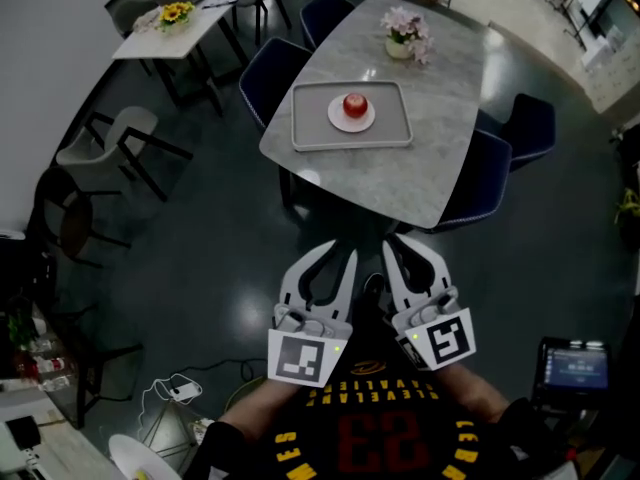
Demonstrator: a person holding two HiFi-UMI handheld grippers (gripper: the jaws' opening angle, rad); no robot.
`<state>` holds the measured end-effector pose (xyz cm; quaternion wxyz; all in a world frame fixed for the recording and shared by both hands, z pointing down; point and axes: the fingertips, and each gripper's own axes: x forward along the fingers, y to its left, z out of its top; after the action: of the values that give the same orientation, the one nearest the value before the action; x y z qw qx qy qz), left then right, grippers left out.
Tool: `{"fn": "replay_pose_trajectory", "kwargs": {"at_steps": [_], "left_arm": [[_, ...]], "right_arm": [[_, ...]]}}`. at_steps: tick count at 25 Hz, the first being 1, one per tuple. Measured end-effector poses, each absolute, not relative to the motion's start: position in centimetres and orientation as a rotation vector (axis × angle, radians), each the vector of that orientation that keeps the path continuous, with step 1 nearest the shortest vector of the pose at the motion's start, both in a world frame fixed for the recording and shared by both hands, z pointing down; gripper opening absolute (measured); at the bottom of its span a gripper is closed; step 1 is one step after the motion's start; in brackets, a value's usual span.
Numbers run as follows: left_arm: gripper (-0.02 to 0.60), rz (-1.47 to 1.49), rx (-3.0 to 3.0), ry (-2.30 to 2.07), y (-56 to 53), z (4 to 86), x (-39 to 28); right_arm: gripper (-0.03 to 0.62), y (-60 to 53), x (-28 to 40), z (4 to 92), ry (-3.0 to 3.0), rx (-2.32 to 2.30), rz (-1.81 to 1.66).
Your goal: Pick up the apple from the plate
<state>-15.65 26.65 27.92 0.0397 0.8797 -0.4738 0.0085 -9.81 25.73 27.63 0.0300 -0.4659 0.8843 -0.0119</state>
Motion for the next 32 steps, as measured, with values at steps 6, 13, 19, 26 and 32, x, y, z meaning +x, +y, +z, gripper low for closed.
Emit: {"fn": "replay_pose_trajectory", "kwargs": {"at_steps": [6,13,19,26,32], "left_arm": [[0.067,0.037,2.644,-1.443,21.5,28.2,-11.3],[0.067,0.047,2.615,-1.511,17.5,27.7,-7.4],[0.067,0.063,2.619,-1.551,16.4,27.6,-5.7],[0.067,0.064,2.606,-1.59,14.1,27.5,-5.1],[0.067,0.038,2.668,-1.629,11.0,26.6,-4.5]], "right_arm": [[0.006,20.6,-6.0,27.8,2.749,-1.401,-0.054],[0.006,16.7,-2.0,27.7,2.764,-1.325,-0.092],[0.006,15.2,-0.7,27.8,2.781,-1.259,-0.065],[0.006,12.8,0.2,27.7,2.785,-1.251,-0.082],[0.006,9.9,1.2,27.1,2.786,-1.267,-0.038]]}}
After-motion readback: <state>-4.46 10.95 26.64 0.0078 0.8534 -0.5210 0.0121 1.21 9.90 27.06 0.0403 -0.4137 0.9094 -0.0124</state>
